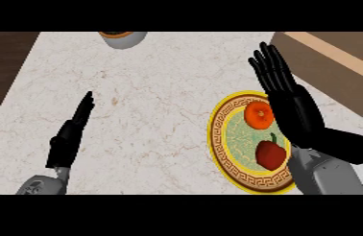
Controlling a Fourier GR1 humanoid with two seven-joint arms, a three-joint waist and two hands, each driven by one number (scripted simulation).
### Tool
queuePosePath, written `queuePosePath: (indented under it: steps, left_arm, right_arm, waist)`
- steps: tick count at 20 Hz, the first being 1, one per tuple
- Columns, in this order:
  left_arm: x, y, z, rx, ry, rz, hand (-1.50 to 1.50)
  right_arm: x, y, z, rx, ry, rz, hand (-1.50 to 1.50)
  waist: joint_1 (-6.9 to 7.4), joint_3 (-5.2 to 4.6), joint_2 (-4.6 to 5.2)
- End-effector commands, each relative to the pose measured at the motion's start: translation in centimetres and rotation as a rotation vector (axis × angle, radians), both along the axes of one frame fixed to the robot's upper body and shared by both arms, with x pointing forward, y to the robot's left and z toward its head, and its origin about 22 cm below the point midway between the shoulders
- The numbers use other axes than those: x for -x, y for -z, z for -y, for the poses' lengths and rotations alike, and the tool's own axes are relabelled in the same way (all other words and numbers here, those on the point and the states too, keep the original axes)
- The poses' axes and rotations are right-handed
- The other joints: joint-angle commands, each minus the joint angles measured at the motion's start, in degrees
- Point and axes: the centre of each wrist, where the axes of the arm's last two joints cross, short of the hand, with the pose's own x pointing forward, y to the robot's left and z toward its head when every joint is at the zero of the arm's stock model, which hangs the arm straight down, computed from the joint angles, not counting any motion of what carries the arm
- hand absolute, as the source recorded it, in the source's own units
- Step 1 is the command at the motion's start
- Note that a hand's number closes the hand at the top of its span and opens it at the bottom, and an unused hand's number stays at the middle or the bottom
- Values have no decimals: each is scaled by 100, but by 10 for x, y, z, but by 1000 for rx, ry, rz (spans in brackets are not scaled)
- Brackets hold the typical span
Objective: Pick the bell pepper from the plate and place it in the cardboard box
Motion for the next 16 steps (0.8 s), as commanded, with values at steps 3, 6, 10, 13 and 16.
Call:
queuePosePath:
  steps: [3,6,10,13,16]
  left_arm:
    - [-15,-34,-11,-86,63,97,0]
    - [-20,-56,-22,-150,83,192,0]
    - [-17,-58,-17,-111,146,155,0]
    - [-19,-71,-15,-99,198,168,0]
    - [-15,-74,0,-86,248,162,0]
  right_arm:
    - [10,-17,64,98,437,9,-150]
    - [18,-36,125,238,802,51,-150]
    - [59,-12,165,566,975,-162,-150]
    - [97,-10,152,714,961,-133,-150]
    - [124,-6,138,884,917,-131,-150]
  waist:
    - [-329,-415,-285]
    - [-767,-450,-448]
    - [-644,-444,-340]
    - [-419,-434,-287]
    - [-197,-427,-253]
